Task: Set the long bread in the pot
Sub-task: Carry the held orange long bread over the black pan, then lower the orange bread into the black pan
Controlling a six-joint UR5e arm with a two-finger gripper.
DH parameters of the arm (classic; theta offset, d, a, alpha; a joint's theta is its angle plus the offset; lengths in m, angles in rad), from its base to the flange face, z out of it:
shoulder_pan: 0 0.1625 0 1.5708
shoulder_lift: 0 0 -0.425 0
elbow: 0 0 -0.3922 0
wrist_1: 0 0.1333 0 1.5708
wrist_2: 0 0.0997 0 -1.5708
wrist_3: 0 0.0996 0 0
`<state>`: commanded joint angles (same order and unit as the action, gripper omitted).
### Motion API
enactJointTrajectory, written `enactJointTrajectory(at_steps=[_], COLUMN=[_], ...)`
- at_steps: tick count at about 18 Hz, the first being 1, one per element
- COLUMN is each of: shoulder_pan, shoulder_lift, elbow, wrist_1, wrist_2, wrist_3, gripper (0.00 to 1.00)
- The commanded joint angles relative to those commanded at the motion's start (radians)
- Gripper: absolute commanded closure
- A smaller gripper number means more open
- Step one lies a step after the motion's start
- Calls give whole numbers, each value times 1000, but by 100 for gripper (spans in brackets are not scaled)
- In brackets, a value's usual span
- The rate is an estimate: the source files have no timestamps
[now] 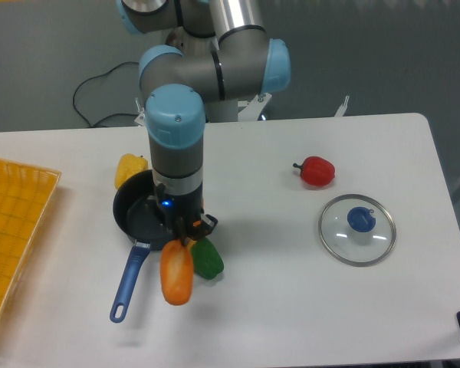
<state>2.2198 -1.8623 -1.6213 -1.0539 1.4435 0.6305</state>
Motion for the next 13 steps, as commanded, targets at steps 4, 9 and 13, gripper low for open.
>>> enactJointTrajectory(at_steps=[4, 9, 13], shoulder_pan=[-40, -63, -61], shoulder_lift=[-2, -2, 3], elbow=[-40, -77, -84], wrist_1=[53, 114, 120], wrist_2=[0, -2, -32], wrist_3=[-25, -25, -23], gripper=[91, 90, 90])
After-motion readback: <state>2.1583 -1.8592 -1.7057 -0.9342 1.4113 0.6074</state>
